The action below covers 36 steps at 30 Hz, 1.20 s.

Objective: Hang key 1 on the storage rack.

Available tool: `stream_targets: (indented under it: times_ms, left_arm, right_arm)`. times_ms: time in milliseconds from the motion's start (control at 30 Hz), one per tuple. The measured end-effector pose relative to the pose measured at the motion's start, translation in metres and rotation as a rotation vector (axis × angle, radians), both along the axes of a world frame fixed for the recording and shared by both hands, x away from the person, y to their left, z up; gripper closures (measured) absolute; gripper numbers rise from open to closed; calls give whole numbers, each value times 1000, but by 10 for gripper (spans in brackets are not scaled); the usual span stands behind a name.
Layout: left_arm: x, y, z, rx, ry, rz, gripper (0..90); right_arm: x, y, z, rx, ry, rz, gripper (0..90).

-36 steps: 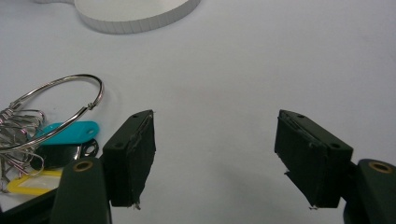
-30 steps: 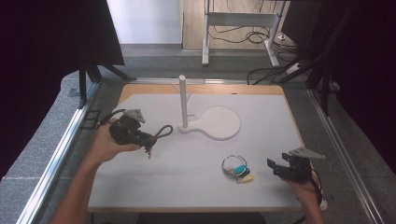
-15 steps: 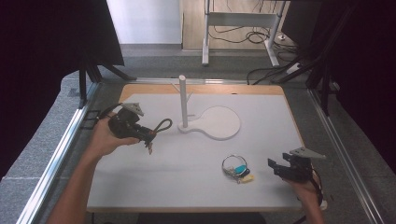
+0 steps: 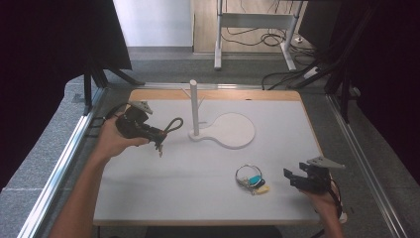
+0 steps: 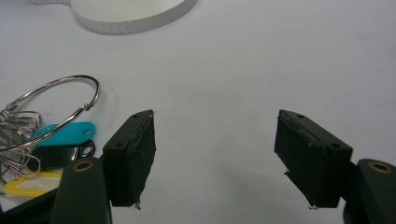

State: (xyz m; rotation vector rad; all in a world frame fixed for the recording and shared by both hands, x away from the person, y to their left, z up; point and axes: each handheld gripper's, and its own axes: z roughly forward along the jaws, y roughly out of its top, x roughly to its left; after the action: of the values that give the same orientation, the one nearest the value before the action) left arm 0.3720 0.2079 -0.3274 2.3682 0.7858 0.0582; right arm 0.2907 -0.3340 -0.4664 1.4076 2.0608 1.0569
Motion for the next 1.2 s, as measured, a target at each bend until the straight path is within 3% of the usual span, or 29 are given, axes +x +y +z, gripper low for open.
stream_targets:
  times_ms: [733, 1200]
  left_arm:
    - [28, 7, 6, -82, 26, 16, 676]
    - [42, 9, 9, -106, 31, 25, 676]
  right_arm:
    - [1, 0, -1, -1, 5, -1, 295]
    - [1, -2, -2, -1, 10, -3, 295]
